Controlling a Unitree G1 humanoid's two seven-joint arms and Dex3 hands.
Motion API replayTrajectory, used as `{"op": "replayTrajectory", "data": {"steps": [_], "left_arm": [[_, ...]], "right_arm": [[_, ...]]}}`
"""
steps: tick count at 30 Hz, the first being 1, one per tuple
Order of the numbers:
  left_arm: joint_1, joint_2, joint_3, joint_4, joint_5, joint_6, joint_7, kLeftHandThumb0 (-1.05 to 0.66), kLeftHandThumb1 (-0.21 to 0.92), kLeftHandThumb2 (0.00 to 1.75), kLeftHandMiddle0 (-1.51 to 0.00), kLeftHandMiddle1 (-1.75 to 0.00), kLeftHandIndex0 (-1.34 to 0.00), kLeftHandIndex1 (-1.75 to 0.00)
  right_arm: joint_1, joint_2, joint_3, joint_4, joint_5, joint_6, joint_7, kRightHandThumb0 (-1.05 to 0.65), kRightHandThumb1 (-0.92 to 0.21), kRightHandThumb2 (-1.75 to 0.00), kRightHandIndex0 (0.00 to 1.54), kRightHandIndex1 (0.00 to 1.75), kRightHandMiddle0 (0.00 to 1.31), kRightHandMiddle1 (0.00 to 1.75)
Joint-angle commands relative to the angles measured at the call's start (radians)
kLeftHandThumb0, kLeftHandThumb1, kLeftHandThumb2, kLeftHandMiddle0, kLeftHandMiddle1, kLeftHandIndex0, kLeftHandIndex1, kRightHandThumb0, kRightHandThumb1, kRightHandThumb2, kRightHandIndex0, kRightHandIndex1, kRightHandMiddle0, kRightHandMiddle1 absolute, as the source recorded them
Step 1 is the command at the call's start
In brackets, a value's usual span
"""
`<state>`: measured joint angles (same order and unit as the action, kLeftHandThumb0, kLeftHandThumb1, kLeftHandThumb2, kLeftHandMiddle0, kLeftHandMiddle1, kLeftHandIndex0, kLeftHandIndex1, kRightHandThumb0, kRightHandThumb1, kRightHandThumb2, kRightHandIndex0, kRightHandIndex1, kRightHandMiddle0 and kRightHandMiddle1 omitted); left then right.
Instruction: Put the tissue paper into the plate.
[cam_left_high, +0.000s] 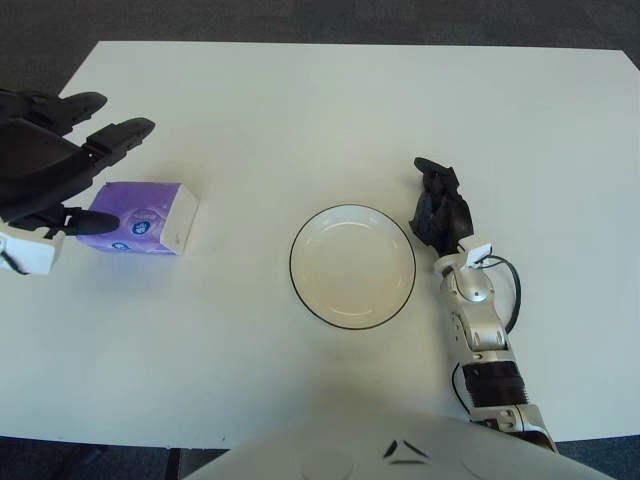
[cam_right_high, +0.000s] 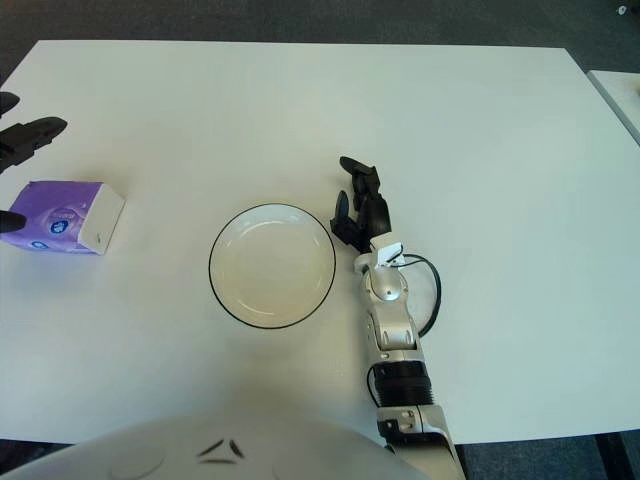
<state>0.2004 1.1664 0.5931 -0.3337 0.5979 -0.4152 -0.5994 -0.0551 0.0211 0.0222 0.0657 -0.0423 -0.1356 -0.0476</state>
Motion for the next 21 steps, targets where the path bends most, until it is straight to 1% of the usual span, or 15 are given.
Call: {"op": "replayTrajectory", "data": {"steps": [1, 9, 12, 17, 21], "left_arm": [[-0.019, 0.030, -0.039, 0.011, 0.007, 0.015, -0.038, -1.05, 0.92, 0.63, 0.00, 0.00, 0.00, -0.05], [-0.051, 0.051, -0.091, 0.025, 0.005, 0.027, -0.076, -1.05, 0.92, 0.60, 0.00, 0.00, 0.00, -0.02], [-0.063, 0.069, -0.121, 0.045, 0.004, 0.011, -0.083, -1.05, 0.92, 0.58, 0.00, 0.00, 0.00, -0.02], [-0.075, 0.083, -0.141, 0.064, 0.002, -0.006, -0.081, -1.05, 0.92, 0.56, 0.00, 0.00, 0.00, -0.02], [-0.093, 0.104, -0.170, 0.091, -0.010, -0.035, -0.082, -1.05, 0.92, 0.54, 0.00, 0.00, 0.00, -0.03]], "right_arm": [[0.071, -0.002, -0.009, 0.093, 0.006, 0.072, 0.002, -0.61, -0.92, -0.88, 0.35, 0.06, 0.00, 0.84], [0.069, -0.002, -0.010, 0.096, 0.003, 0.070, -0.001, -0.61, -0.92, -0.88, 0.35, 0.06, 0.00, 0.85], [0.069, -0.002, -0.010, 0.094, 0.002, 0.073, -0.001, -0.61, -0.92, -0.88, 0.34, 0.06, 0.00, 0.85], [0.065, -0.002, -0.010, 0.100, 0.001, 0.072, -0.002, -0.61, -0.92, -0.88, 0.34, 0.06, 0.00, 0.84], [0.063, -0.001, -0.009, 0.100, 0.000, 0.074, -0.003, -0.61, -0.92, -0.89, 0.34, 0.06, 0.00, 0.84]]}}
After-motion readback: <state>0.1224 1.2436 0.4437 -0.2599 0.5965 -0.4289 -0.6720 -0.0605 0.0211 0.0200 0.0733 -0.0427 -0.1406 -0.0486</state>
